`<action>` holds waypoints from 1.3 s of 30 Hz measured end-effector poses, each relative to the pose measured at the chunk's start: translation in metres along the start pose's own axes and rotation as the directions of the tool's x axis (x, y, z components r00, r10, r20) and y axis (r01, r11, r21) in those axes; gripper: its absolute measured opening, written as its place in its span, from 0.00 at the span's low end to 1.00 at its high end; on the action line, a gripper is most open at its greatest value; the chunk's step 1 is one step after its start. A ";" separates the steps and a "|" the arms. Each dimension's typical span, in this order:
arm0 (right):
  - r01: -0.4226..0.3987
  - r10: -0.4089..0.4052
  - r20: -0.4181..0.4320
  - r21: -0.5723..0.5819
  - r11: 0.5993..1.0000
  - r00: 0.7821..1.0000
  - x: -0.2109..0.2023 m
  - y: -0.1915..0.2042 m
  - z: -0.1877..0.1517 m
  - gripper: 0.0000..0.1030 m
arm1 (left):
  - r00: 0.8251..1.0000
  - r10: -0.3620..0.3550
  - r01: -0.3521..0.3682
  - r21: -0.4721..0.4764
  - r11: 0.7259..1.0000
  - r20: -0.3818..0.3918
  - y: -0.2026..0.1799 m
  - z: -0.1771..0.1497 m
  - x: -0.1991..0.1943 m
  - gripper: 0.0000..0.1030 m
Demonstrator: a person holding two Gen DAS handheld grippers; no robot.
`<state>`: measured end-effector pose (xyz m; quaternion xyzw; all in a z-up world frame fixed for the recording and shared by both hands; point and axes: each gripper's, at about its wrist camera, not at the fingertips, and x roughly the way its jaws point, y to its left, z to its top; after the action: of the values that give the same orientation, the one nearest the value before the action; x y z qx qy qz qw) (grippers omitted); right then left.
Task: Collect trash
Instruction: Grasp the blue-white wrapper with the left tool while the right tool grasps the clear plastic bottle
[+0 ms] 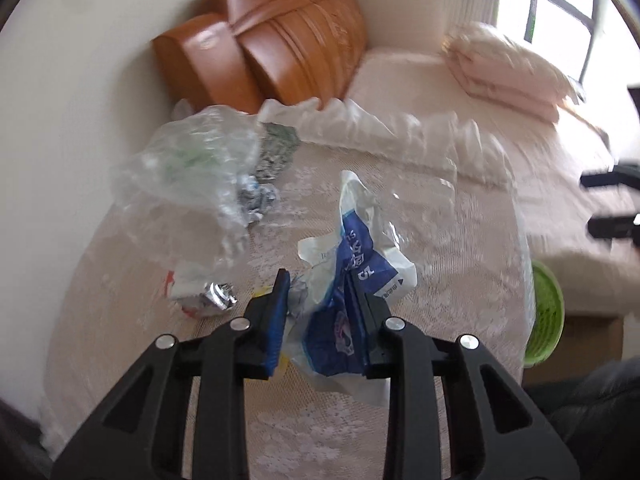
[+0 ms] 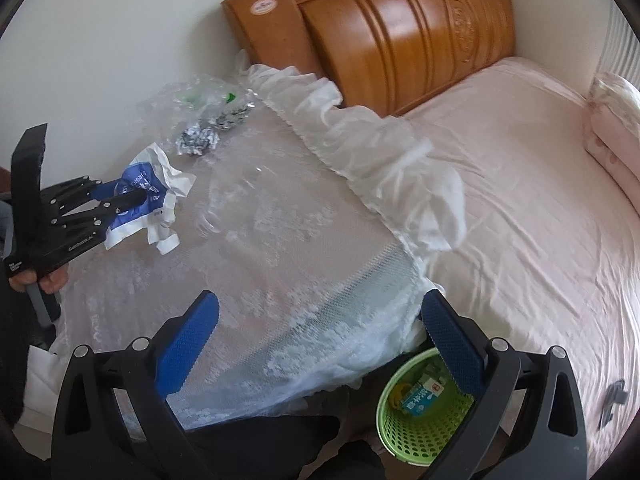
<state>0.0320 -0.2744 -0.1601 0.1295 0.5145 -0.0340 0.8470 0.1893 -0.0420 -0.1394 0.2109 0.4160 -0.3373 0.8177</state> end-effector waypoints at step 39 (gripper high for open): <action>-0.119 0.114 0.043 0.130 0.984 0.992 0.065 0.021 0.053 0.71 | 0.987 0.109 -0.053 -0.395 0.917 0.121 -0.020 -0.030 -0.072 0.27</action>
<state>0.1116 -0.2626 -0.1901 0.2146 0.4875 -0.0206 0.8461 0.1282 -0.0095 -0.0985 0.0366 0.4073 -0.2273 0.8838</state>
